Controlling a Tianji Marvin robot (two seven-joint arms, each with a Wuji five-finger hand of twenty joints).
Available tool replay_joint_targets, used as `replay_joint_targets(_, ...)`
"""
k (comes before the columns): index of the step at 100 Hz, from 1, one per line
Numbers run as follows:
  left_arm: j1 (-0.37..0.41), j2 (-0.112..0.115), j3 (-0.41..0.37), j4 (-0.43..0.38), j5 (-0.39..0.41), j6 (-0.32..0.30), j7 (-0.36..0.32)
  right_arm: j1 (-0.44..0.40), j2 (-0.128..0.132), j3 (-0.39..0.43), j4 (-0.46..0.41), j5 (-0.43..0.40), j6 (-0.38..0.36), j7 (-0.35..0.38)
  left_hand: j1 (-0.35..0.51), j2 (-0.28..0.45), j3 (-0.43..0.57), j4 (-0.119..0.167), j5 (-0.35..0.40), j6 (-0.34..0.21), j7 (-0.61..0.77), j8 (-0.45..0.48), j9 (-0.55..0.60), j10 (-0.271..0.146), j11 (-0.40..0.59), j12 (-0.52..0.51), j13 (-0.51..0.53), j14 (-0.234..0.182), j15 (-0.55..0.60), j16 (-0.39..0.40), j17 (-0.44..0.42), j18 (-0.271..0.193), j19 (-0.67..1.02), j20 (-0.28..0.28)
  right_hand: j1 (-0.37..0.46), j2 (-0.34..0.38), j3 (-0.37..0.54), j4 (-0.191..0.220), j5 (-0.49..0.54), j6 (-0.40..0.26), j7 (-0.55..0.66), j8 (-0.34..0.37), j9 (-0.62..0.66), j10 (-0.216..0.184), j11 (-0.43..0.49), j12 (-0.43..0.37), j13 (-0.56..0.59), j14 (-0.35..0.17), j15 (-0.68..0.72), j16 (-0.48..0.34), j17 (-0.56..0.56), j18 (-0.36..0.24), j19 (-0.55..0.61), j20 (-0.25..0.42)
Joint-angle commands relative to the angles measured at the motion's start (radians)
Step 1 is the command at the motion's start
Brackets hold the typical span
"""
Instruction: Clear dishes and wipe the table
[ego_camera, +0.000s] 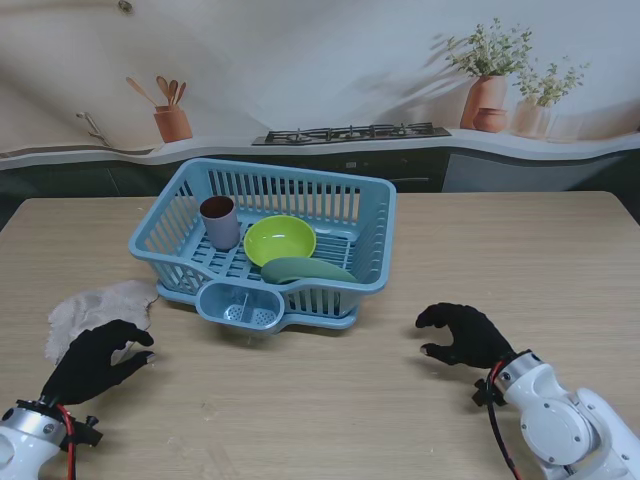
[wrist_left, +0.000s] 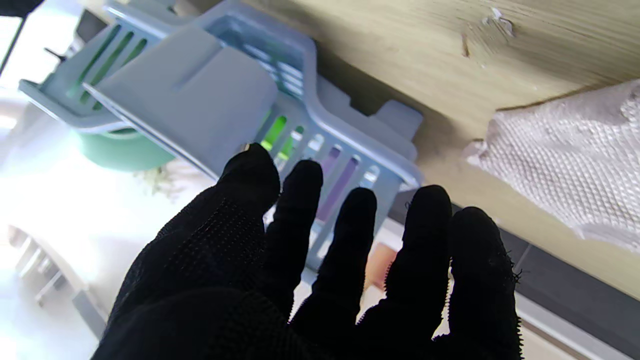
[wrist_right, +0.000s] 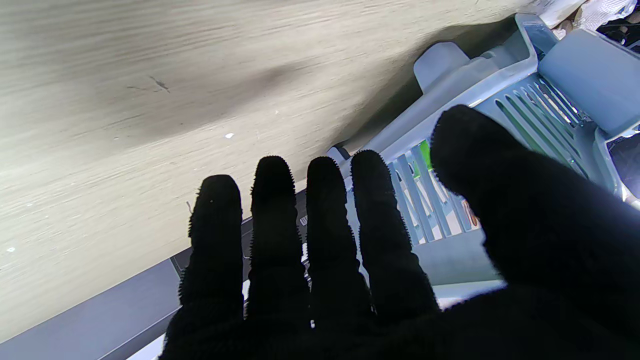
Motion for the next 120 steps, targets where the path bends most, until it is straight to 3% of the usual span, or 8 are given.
replay_joint_targets(1,0.0,0.001,0.005,-0.012,0.005,-0.016,-0.019,-0.009,-0.004,-0.006,-0.011,0.004,-0.007,0.015,0.033,0.023,-0.022,0.021,-0.005,-0.025,-0.009,0.014,-0.009,-0.015,-0.007,-0.011,-0.008,-0.012,-0.01,-0.008,-0.015,-0.019,-0.017,-0.002,-0.025,-0.015,-0.011,0.013,-0.022,0.01,-0.003,-0.011,-0.023,0.001,-0.012,-0.008,-0.014,-0.003,-0.008,-0.01,0.001,-0.021,-0.008,-0.01)
replay_joint_targets(29,-0.044,0.009,0.023,0.004,-0.068,-0.08,-0.071,-0.025,-0.006,-0.023,-0.026,0.021,0.007,0.018,0.017,-0.013,0.003,0.014,-0.024,-0.053,-0.009,0.033,-0.008,-0.045,-0.015,-0.015,-0.001,-0.044,-0.025,-0.013,-0.02,-0.052,-0.032,-0.026,-0.033,-0.036,-0.029,0.011,-0.051,0.021,0.008,-0.006,-0.05,0.008,0.01,0.003,-0.037,0.001,0.017,0.004,-0.004,-0.038,0.007,-0.008)
replay_joint_targets(32,-0.048,0.01,0.024,0.007,-0.07,-0.086,-0.074,-0.026,-0.006,-0.025,-0.027,0.021,0.009,0.017,-0.006,-0.028,0.047,-0.001,-0.032,-0.059,-0.015,0.035,-0.014,-0.054,-0.019,-0.016,-0.004,-0.052,-0.032,-0.013,-0.024,-0.059,-0.034,-0.039,-0.032,-0.045,-0.03,0.01,-0.061,0.023,0.008,-0.005,-0.058,0.008,0.012,0.004,-0.042,0.001,0.019,0.005,-0.006,-0.04,0.008,-0.008)
replay_joint_targets(44,-0.053,0.015,0.026,0.007,-0.085,-0.091,-0.098,-0.031,-0.006,-0.032,-0.027,0.016,0.013,0.013,-0.045,-0.061,0.122,-0.015,-0.058,-0.065,-0.033,0.039,-0.036,-0.072,-0.029,-0.02,-0.02,-0.075,-0.055,-0.018,-0.041,-0.077,-0.055,-0.062,-0.028,-0.08,-0.021,0.007,-0.094,0.032,0.035,0.007,-0.083,0.014,0.044,0.016,-0.056,0.002,0.045,0.017,-0.01,-0.051,0.017,-0.009)
replay_joint_targets(57,-0.064,0.017,0.023,0.02,-0.07,-0.118,-0.099,-0.035,-0.007,-0.039,-0.026,0.001,0.014,-0.002,-0.084,-0.135,0.273,-0.03,-0.088,-0.079,-0.024,0.051,-0.052,-0.093,-0.031,-0.021,-0.021,-0.103,-0.073,-0.023,-0.044,-0.079,-0.058,-0.074,-0.021,-0.109,-0.002,0.003,-0.124,0.041,0.068,0.023,-0.103,0.018,0.081,0.029,-0.067,0.003,0.076,0.032,-0.011,-0.058,0.03,-0.008)
replay_joint_targets(84,-0.078,0.022,0.019,0.034,-0.064,-0.144,-0.112,-0.044,-0.008,-0.045,-0.027,-0.016,0.022,-0.019,-0.111,-0.187,0.416,-0.013,-0.124,-0.094,0.0,0.049,-0.071,-0.119,-0.038,-0.024,-0.032,-0.129,-0.099,-0.032,-0.051,-0.099,-0.088,-0.097,-0.021,-0.124,0.005,0.001,-0.15,0.048,0.084,0.027,-0.12,0.019,0.107,0.036,-0.078,0.002,0.095,0.041,-0.017,-0.064,0.037,-0.009)
replay_joint_targets(120,-0.083,0.021,0.011,0.046,-0.047,-0.17,-0.098,-0.047,-0.008,-0.045,-0.026,-0.034,0.02,-0.026,-0.124,-0.196,0.45,-0.004,-0.131,-0.099,0.008,0.043,-0.072,-0.128,-0.04,-0.025,-0.031,-0.134,-0.106,-0.035,-0.052,-0.111,-0.093,-0.104,-0.023,-0.131,0.011,0.0,-0.161,0.05,0.087,0.025,-0.131,0.019,0.11,0.034,-0.086,0.002,0.095,0.041,-0.021,-0.066,0.038,-0.011)
